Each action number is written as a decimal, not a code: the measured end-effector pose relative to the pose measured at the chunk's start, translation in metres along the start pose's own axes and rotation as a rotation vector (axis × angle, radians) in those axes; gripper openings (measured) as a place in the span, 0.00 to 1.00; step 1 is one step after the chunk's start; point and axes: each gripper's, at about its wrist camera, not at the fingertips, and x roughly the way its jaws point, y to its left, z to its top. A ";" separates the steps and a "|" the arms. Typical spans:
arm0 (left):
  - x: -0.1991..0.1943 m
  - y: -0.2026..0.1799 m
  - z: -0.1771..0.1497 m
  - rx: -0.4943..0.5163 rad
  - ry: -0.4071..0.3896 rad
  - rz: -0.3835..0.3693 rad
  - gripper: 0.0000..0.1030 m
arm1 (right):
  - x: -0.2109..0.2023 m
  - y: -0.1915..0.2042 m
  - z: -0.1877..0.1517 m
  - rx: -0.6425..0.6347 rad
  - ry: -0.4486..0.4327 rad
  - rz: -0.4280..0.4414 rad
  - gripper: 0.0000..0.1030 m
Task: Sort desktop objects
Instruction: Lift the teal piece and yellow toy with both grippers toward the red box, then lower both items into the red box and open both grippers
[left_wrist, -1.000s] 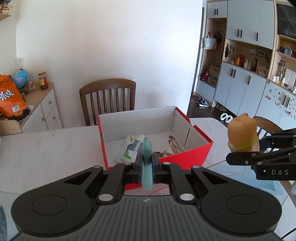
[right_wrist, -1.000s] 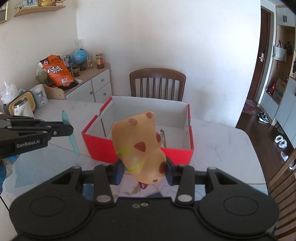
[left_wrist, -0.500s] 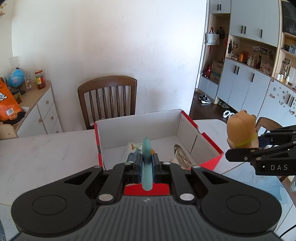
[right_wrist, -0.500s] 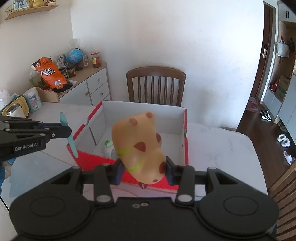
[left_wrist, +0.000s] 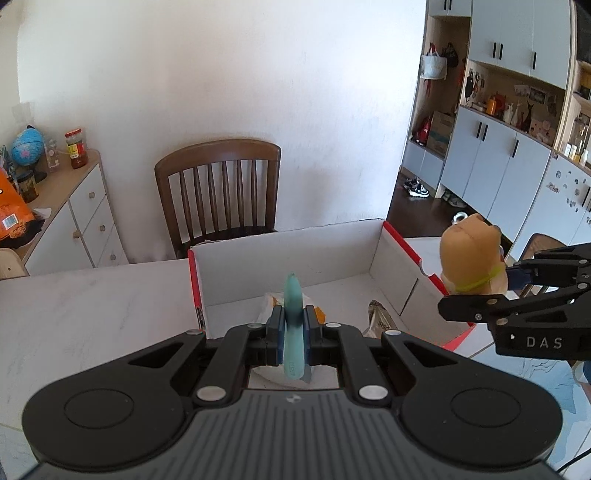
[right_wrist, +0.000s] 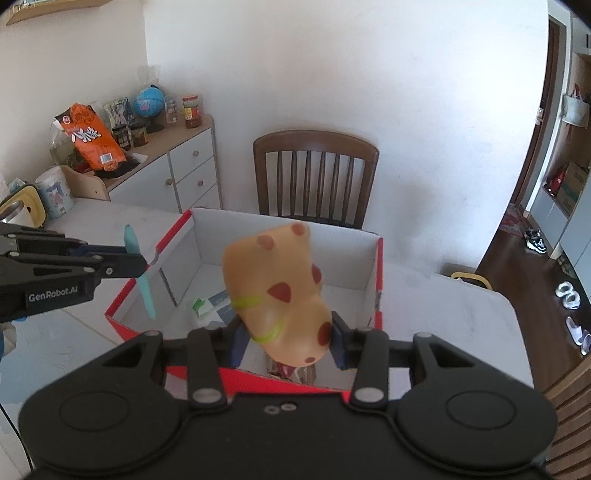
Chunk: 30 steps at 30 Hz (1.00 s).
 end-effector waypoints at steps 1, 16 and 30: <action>0.003 0.000 0.001 0.002 0.007 -0.003 0.08 | 0.003 0.000 0.001 -0.003 0.003 -0.002 0.42; 0.046 0.001 0.001 0.015 0.101 -0.003 0.08 | 0.053 -0.003 0.011 -0.005 0.073 0.004 0.42; 0.082 0.004 -0.003 0.022 0.177 0.021 0.08 | 0.099 -0.021 0.008 0.005 0.175 -0.046 0.42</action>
